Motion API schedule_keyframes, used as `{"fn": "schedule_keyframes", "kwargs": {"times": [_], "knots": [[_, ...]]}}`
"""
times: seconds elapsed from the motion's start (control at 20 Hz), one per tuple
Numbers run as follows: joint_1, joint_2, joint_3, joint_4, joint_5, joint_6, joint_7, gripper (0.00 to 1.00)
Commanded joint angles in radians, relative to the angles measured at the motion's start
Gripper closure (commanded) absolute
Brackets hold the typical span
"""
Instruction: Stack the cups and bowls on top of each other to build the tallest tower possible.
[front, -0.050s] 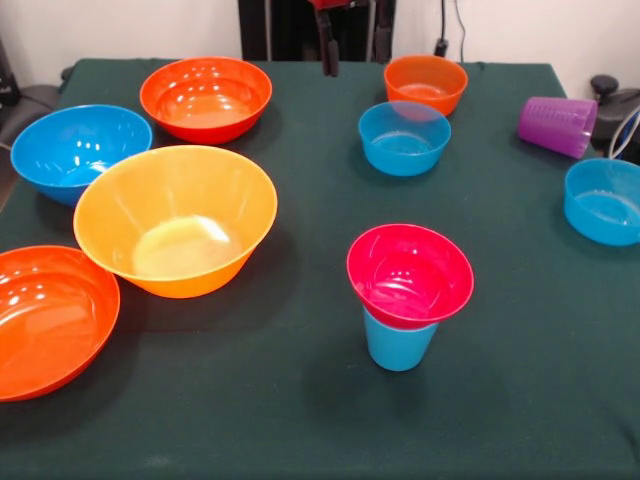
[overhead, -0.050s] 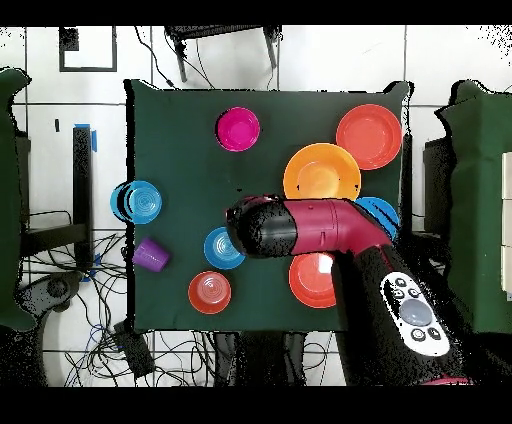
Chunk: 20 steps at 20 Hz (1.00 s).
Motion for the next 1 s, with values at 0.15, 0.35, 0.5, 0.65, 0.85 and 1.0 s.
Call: {"fn": "schedule_keyframes", "kwargs": {"times": [0.15,0.35,0.5,0.65,0.85,1.0], "knots": [[0.027,0.071,-0.099,0.114,-0.132,-0.12,0.11,0.0],[0.008,0.099,-0.107,0.153,-0.156,-0.187,0.102,0.0],[0.009,0.12,-0.124,0.188,-0.177,-0.248,0.11,0.0],[0.02,0.143,-0.154,0.214,-0.201,-0.319,0.129,0.0],[0.041,0.168,-0.192,0.235,-0.222,-0.389,0.149,0.0],[0.063,0.206,-0.227,0.239,-0.23,-0.441,0.163,0.0]]}}
